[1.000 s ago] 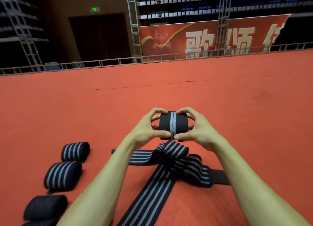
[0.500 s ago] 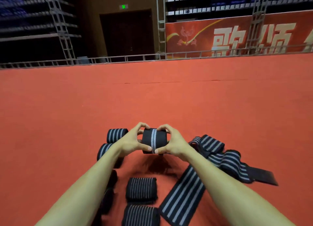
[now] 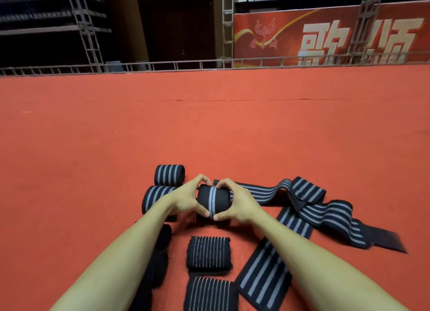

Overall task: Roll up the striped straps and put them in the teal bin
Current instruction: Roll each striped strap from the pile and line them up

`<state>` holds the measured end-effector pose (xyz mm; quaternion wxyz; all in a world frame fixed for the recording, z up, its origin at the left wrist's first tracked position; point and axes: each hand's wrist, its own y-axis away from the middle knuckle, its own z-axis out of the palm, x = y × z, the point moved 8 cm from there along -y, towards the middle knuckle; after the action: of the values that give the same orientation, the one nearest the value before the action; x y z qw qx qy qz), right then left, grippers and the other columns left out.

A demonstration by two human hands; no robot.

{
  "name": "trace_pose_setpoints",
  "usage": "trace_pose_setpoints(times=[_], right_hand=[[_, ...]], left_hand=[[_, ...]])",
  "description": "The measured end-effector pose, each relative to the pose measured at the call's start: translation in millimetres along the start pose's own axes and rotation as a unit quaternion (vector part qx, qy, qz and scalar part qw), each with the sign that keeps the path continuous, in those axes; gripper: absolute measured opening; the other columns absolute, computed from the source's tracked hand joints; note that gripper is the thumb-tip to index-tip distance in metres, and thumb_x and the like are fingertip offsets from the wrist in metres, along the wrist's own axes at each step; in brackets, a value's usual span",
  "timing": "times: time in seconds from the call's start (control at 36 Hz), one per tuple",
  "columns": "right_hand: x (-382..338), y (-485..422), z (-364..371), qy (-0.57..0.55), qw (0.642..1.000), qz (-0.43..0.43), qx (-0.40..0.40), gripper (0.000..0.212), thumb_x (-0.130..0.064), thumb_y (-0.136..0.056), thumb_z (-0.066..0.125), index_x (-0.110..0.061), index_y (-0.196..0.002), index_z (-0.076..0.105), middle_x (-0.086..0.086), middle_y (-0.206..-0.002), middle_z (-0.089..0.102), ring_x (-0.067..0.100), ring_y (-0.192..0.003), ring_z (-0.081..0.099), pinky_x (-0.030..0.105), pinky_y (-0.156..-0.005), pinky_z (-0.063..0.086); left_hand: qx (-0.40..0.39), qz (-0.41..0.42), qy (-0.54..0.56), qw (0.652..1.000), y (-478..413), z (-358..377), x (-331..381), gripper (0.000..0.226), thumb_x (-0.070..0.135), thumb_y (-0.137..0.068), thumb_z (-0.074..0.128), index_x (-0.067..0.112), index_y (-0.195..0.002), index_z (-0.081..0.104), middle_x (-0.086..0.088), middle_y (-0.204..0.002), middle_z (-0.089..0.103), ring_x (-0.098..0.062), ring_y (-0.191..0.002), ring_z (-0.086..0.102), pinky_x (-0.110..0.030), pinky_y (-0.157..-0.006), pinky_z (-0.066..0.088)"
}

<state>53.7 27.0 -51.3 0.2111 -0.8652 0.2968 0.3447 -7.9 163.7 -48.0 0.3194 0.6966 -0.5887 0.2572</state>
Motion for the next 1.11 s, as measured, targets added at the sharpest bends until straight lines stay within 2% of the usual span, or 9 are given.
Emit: trace_pose_setpoints(times=[0.11, 0.22, 0.31, 0.42, 0.5, 0.67, 0.83, 1.0, 1.11], right_hand=[[-3.4, 2.2, -2.0, 0.014, 1.000, -0.001, -0.005, 0.075, -0.026, -0.057, 0.094, -0.024, -0.120, 0.054, -0.010, -0.120, 0.060, 0.012, -0.112, 0.053, 0.027, -0.089, 0.042], [-3.5, 4.9, 1.5, 0.026, 1.000, -0.008, -0.011, 0.075, -0.028, -0.059, 0.093, -0.025, -0.121, 0.053, -0.009, -0.120, 0.059, 0.012, -0.109, 0.052, 0.024, -0.081, 0.038], [-3.0, 2.9, 4.3, 0.026, 0.999, 0.000, -0.030, 0.072, -0.039, -0.059, 0.091, -0.030, -0.120, 0.053, -0.010, -0.118, 0.060, 0.012, -0.108, 0.054, 0.028, -0.084, 0.044], [-5.8, -0.8, -3.7, 0.014, 0.999, 0.015, -0.032, 0.053, -0.047, -0.072, 0.084, -0.028, -0.114, 0.060, -0.009, -0.112, 0.064, 0.010, -0.099, 0.058, 0.022, -0.081, 0.045], [-3.4, -0.5, -3.6, 0.016, 1.000, 0.010, -0.014, 0.048, -0.038, -0.072, 0.087, -0.025, -0.110, 0.061, -0.008, -0.111, 0.065, 0.009, -0.094, 0.057, 0.019, -0.075, 0.040], [4.3, -1.2, 4.1, 0.021, 0.999, 0.023, -0.010, 0.055, -0.044, -0.068, 0.088, -0.023, -0.112, 0.063, -0.013, -0.105, 0.061, 0.004, -0.085, 0.051, 0.023, -0.077, 0.037], [-0.6, 0.8, 3.5, 0.035, 0.999, 0.026, -0.023, 0.056, -0.040, -0.072, 0.087, -0.019, -0.117, 0.061, -0.010, -0.109, 0.059, 0.009, -0.093, 0.051, 0.023, -0.080, 0.038], [-8.8, 7.6, -9.0, 0.083, 0.996, 0.001, -0.040, 0.052, -0.044, -0.082, 0.077, -0.022, -0.125, 0.058, 0.002, -0.126, 0.059, 0.018, -0.119, 0.053, 0.034, -0.100, 0.044], [-8.2, 15.7, -42.9, 0.135, 0.991, 0.005, -0.021, 0.046, -0.047, -0.085, 0.072, -0.023, -0.121, 0.056, 0.006, -0.121, 0.058, 0.023, -0.114, 0.053, 0.032, -0.091, 0.041]], left_hand=[[-0.007, 0.008, -0.017, 1.000, 4.4, -0.3, 7.4, 0.072, 0.028, -0.051, 0.090, 0.043, -0.106, 0.045, -0.003, -0.119, 0.057, -0.019, -0.099, 0.061, -0.036, -0.082, 0.054], [-0.015, 0.002, 0.009, 1.000, 3.4, 2.9, 3.4, 0.052, 0.023, -0.073, 0.084, 0.033, -0.111, 0.049, -0.007, -0.117, 0.059, -0.018, -0.094, 0.060, -0.036, -0.084, 0.053], [0.006, 0.005, -0.040, 0.999, 2.5, -2.9, 2.4, 0.052, 0.038, -0.069, 0.084, 0.034, -0.109, 0.052, 0.002, -0.118, 0.058, -0.020, -0.101, 0.061, -0.043, -0.095, 0.051], [0.014, 0.028, -0.133, 0.991, -2.9, -7.0, 10.7, 0.056, 0.041, -0.068, 0.088, 0.031, -0.112, 0.055, 0.007, -0.125, 0.052, -0.015, -0.116, 0.054, -0.037, -0.101, 0.048], [0.025, 0.046, -0.176, 0.983, -7.1, -4.5, 15.8, 0.058, 0.036, -0.070, 0.089, 0.022, -0.117, 0.058, 0.007, -0.121, 0.051, -0.015, -0.114, 0.051, -0.030, -0.098, 0.046], [0.013, 0.041, -0.235, 0.971, -12.1, -0.2, 15.8, 0.062, 0.039, -0.071, 0.087, 0.017, -0.122, 0.059, 0.000, -0.120, 0.057, -0.016, -0.105, 0.049, -0.028, -0.085, 0.041], [0.003, 0.033, -0.257, 0.966, -9.5, 0.9, 19.4, 0.062, 0.039, -0.074, 0.085, 0.017, -0.125, 0.057, 0.001, -0.123, 0.055, -0.014, -0.108, 0.048, -0.027, -0.089, 0.041], [-0.018, 0.053, -0.313, 0.948, -2.4, -4.3, 43.0, 0.059, 0.047, -0.082, 0.076, 0.018, -0.129, 0.056, -0.003, -0.131, 0.053, -0.021, -0.123, 0.049, -0.037, -0.105, 0.041], [-0.017, 0.094, -0.337, 0.937, -5.4, -3.8, 78.1, 0.051, 0.045, -0.089, 0.068, 0.015, -0.129, 0.057, -0.006, -0.133, 0.052, -0.023, -0.124, 0.049, -0.033, -0.104, 0.038]])
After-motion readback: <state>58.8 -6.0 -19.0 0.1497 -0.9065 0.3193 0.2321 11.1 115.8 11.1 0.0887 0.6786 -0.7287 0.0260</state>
